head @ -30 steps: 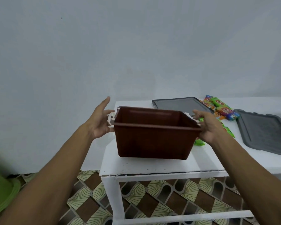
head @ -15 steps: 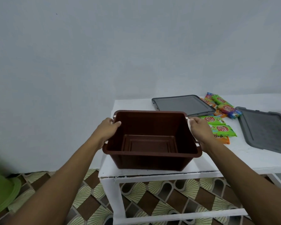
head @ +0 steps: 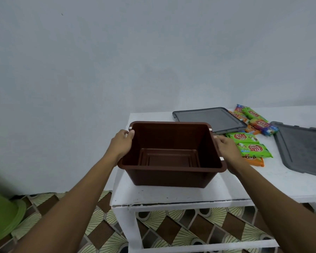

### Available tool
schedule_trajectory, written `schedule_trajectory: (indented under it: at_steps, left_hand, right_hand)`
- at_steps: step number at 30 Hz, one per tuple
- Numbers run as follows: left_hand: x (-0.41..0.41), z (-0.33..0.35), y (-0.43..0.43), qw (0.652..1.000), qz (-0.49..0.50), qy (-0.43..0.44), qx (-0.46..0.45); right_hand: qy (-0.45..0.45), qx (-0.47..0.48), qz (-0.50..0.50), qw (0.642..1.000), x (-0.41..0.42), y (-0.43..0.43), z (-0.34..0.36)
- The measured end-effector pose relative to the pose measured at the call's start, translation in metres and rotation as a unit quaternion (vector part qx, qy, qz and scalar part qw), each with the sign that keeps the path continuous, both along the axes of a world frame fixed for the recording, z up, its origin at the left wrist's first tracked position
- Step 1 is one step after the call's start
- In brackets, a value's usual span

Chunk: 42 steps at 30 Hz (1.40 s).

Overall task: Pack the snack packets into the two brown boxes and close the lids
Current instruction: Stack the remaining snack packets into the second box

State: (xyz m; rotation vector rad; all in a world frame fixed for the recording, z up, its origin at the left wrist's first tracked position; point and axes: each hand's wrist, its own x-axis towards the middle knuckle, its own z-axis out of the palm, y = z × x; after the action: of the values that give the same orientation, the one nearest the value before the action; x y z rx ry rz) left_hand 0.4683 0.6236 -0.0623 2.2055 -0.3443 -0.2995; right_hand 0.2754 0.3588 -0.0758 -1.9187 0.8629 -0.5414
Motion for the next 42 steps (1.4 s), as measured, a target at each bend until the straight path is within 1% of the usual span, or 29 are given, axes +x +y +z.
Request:
schedule_trajectory:
  at_steps: [3, 6, 8, 9, 10, 11, 13, 15, 17, 18, 20, 21, 22, 24, 25, 27, 28, 30, 32, 33, 37, 40, 42]
  left_hand:
    - [-0.001, 0.000, 0.001, 1.000, 0.005, -0.008, 0.008]
    - [-0.001, 0.003, 0.000, 0.998, 0.001, -0.037, 0.055]
    - [-0.003, 0.008, 0.000, 0.980, -0.002, -0.123, 0.154]
    - [-0.005, 0.012, -0.002, 0.962, -0.008, -0.187, 0.197]
    - [-0.009, 0.018, -0.006, 0.944, -0.022, -0.253, 0.212]
    - [-0.015, 0.025, -0.013, 0.930, -0.049, -0.305, 0.199]
    - [-0.029, 0.038, -0.035, 0.916, -0.125, -0.350, 0.152]
    - [-0.046, 0.048, -0.064, 0.907, -0.203, -0.347, 0.123]
    - [-0.062, 0.053, -0.098, 0.893, -0.269, -0.341, 0.120]
    - [-0.071, 0.054, -0.116, 0.883, -0.293, -0.346, 0.125]
    - [-0.088, 0.054, -0.152, 0.867, -0.318, -0.360, 0.134]
    - [-0.096, 0.053, -0.169, 0.862, -0.326, -0.365, 0.132]
    - [-0.104, 0.052, -0.186, 0.859, -0.333, -0.367, 0.130]
    - [-0.118, 0.048, -0.218, 0.849, -0.347, -0.371, 0.145]
    - [-0.125, 0.045, -0.232, 0.843, -0.352, -0.371, 0.165]
    - [-0.140, 0.037, -0.260, 0.840, -0.346, -0.351, 0.227]
    - [-0.149, 0.032, -0.272, 0.847, -0.333, -0.326, 0.256]
    - [-0.166, 0.019, -0.293, 0.878, -0.285, -0.262, 0.282]
    - [-0.176, 0.006, -0.308, 0.913, -0.224, -0.200, 0.278]
    - [-0.178, -0.001, -0.312, 0.924, -0.201, -0.170, 0.278]
    - [-0.181, -0.030, -0.313, 0.943, -0.122, -0.083, 0.299]
    - [-0.183, -0.042, -0.312, 0.958, -0.060, -0.047, 0.278]
    - [-0.184, -0.040, -0.312, 0.969, -0.033, -0.012, 0.245]
  right_hand:
    - [-0.018, 0.014, 0.011, 1.000, 0.003, 0.002, 0.001]
    - [-0.006, 0.007, 0.030, 1.000, 0.004, -0.005, 0.003]
    - [0.007, 0.006, 0.036, 0.999, -0.001, -0.009, 0.004]
    - [0.008, 0.008, 0.034, 0.999, -0.004, -0.012, 0.005]
    - [0.003, 0.009, 0.036, 0.999, -0.009, -0.016, 0.006]
    - [0.001, 0.001, 0.041, 0.999, -0.014, -0.021, 0.008]
    - [0.028, -0.064, 0.055, 0.996, -0.026, -0.038, 0.007]
    - [0.082, -0.172, 0.061, 0.980, -0.038, -0.062, 0.002]
    - [0.144, -0.253, 0.064, 0.954, -0.055, -0.089, -0.008]
    - [0.186, -0.280, 0.073, 0.939, -0.067, -0.103, -0.014]
    - [0.280, -0.313, 0.126, 0.899, -0.091, -0.127, -0.028]
    - [0.314, -0.330, 0.151, 0.878, -0.101, -0.136, -0.033]
    - [0.331, -0.346, 0.162, 0.863, -0.110, -0.144, -0.037]
    - [0.328, -0.379, 0.153, 0.852, -0.118, -0.157, -0.039]
    - [0.324, -0.384, 0.150, 0.851, -0.118, -0.164, -0.037]
    - [0.317, -0.358, 0.161, 0.864, -0.117, -0.176, -0.034]
    - [0.316, -0.330, 0.174, 0.872, -0.117, -0.181, -0.032]
    - [0.314, -0.279, 0.209, 0.883, -0.114, -0.190, -0.029]
    - [0.314, -0.253, 0.220, 0.888, -0.114, -0.199, -0.027]
    - [0.312, -0.244, 0.222, 0.891, -0.114, -0.203, -0.026]
    - [0.303, -0.248, 0.246, 0.886, -0.114, -0.217, -0.025]
    - [0.275, -0.222, 0.240, 0.904, -0.109, -0.227, -0.024]
    - [0.276, -0.213, 0.250, 0.903, -0.108, -0.229, -0.023]
